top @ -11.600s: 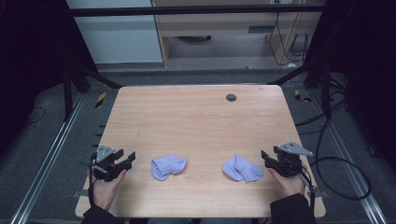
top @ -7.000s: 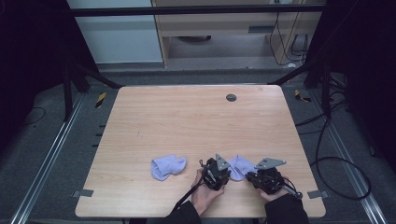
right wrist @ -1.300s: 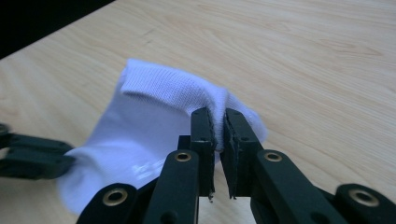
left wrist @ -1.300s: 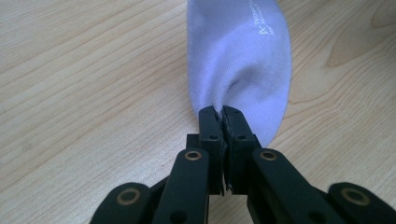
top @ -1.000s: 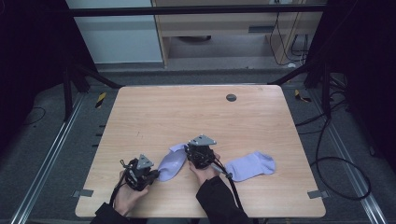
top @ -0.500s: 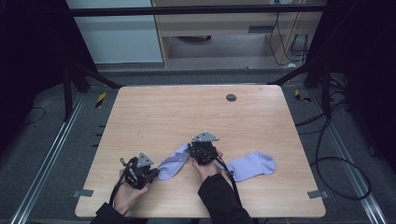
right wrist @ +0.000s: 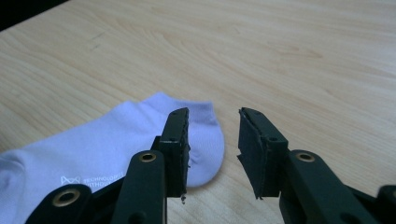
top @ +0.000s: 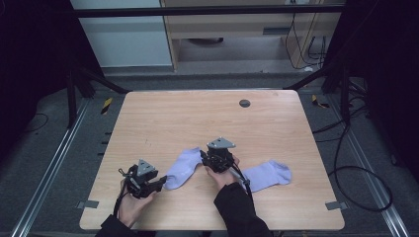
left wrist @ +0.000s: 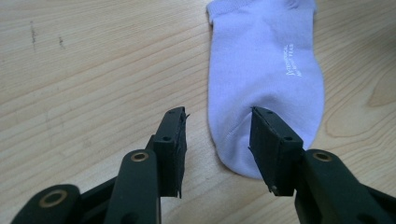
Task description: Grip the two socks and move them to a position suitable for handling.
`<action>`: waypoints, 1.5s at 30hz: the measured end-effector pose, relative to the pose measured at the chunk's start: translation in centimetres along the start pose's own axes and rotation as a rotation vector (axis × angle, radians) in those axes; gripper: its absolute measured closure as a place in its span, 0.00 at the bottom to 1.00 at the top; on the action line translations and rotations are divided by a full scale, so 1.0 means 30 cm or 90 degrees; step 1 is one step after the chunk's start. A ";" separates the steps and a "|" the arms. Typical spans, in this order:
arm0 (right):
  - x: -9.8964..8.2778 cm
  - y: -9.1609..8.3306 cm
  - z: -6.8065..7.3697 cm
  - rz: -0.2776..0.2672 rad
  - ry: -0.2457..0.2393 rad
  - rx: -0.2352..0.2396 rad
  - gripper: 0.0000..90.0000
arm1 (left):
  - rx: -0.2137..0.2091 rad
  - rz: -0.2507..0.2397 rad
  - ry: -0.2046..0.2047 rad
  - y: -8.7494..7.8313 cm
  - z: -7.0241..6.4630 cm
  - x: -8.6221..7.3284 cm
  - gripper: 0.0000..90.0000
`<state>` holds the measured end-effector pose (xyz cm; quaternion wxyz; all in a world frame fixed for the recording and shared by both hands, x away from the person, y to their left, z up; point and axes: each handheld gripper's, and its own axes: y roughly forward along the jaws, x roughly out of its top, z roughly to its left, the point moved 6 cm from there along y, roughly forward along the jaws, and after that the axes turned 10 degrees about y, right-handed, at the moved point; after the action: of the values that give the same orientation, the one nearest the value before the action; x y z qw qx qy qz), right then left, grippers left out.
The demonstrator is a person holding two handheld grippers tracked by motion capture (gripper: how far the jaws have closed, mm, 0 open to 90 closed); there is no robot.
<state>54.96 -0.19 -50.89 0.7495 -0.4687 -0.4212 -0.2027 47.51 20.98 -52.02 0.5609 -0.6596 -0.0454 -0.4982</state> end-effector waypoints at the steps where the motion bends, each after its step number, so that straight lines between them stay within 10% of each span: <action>1: -0.011 0.014 -0.002 0.016 -0.001 0.001 0.71 | 0.000 0.003 -0.006 -0.002 -0.006 -0.002 0.61; 24: -0.059 0.106 -0.007 0.120 -0.005 -0.015 0.98 | -0.019 0.053 -0.035 0.047 -0.034 -0.021 0.96; 35: -0.038 -0.008 0.039 0.098 -0.001 0.038 0.98 | 0.008 0.004 -0.045 0.000 0.040 0.023 0.97; 45: -0.128 -0.063 0.095 0.124 0.005 0.053 0.97 | 0.043 0.052 -0.003 0.046 0.086 0.014 0.97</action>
<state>50.23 1.05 -52.45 0.7859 -0.4751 -0.3792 -0.1132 50.13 22.28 -52.38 0.6028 -0.6427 -0.0363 -0.4715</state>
